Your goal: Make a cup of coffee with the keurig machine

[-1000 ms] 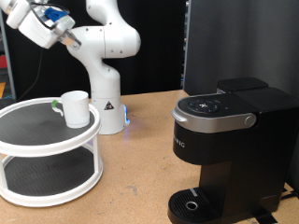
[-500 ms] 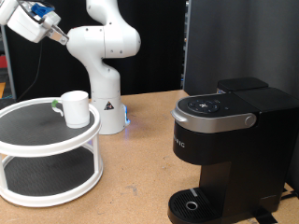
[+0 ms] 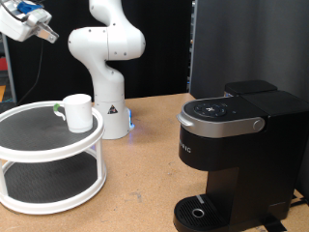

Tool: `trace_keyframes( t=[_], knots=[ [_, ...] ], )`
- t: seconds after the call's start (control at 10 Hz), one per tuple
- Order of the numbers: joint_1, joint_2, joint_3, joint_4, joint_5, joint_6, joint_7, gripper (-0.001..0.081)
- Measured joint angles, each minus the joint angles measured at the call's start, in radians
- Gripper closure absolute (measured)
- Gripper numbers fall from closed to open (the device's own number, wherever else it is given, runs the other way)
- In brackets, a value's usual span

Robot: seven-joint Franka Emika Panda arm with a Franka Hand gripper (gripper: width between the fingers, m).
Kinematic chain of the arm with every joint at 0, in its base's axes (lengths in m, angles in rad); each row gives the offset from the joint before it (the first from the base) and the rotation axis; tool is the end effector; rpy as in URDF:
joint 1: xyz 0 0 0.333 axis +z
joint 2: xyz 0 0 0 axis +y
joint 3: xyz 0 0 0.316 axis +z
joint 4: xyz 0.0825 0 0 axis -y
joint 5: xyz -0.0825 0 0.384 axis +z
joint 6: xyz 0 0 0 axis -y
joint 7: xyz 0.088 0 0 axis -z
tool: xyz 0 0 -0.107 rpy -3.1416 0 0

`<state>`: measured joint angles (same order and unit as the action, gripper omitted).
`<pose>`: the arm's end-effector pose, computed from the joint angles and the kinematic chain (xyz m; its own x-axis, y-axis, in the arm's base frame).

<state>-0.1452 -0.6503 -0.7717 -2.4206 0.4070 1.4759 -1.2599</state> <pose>0.2286 -0.2612 0.4762 0.7920 0.1987 0.5773 0.5660 -0.5934 -0.5723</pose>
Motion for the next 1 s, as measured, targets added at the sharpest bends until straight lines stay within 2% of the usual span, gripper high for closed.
trace_keyframes(
  t=[0.3, 0.6, 1.0],
  knots=[
    [0.0, 0.004, -0.041, 0.024, -0.065, -0.036, -0.029, 0.0799],
    [0.0, 0.006, -0.051, 0.024, -0.074, -0.038, -0.034, 0.0799],
    [0.0, 0.011, -0.055, -0.017, -0.099, 0.008, -0.041, 0.0799]
  ],
)
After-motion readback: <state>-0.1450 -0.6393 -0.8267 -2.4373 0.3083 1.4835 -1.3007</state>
